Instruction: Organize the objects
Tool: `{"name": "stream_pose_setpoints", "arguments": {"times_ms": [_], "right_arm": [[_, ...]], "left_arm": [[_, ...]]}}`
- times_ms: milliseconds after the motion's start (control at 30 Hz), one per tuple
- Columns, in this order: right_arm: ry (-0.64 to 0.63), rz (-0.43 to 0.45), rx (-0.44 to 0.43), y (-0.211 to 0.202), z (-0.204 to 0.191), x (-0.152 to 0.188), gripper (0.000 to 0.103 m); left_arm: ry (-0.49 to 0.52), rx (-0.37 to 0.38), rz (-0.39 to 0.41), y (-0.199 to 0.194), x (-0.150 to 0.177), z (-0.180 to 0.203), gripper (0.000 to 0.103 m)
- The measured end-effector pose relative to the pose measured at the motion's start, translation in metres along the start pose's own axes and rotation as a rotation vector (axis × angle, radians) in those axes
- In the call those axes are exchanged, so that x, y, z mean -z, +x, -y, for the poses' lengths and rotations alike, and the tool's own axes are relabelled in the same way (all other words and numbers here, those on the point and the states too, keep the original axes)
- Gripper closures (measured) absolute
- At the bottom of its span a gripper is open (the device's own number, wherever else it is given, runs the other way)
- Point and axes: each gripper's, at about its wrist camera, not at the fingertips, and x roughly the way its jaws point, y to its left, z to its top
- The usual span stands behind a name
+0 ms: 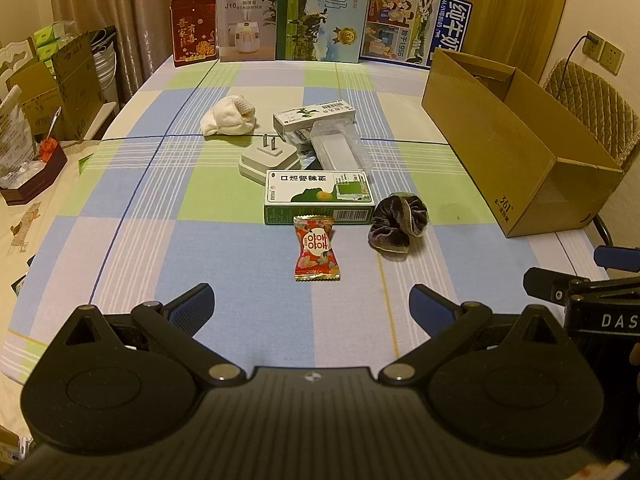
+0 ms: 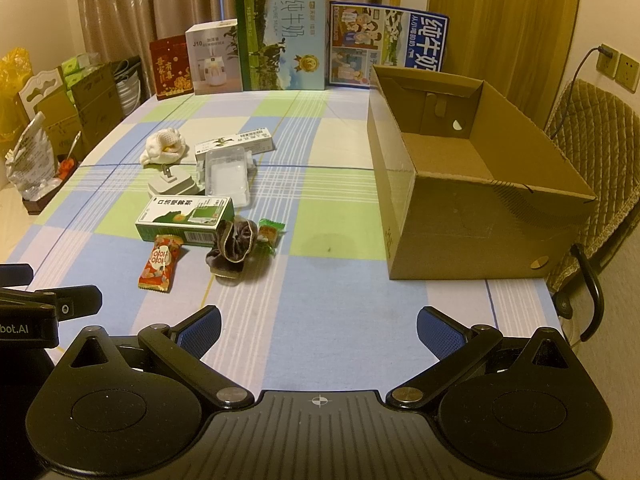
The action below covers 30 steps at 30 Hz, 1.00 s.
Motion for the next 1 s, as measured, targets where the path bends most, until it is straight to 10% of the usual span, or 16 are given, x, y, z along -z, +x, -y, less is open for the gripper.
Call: {"name": "stream_pose_setpoints", "arguments": {"times_ms": [1000], "right_arm": [[-0.004, -0.001, 0.002, 0.0000, 0.0001, -0.0010, 0.002]], "left_arm": [[-0.043, -0.032, 0.000, 0.0003, 0.0001, -0.0006, 0.001]]}}
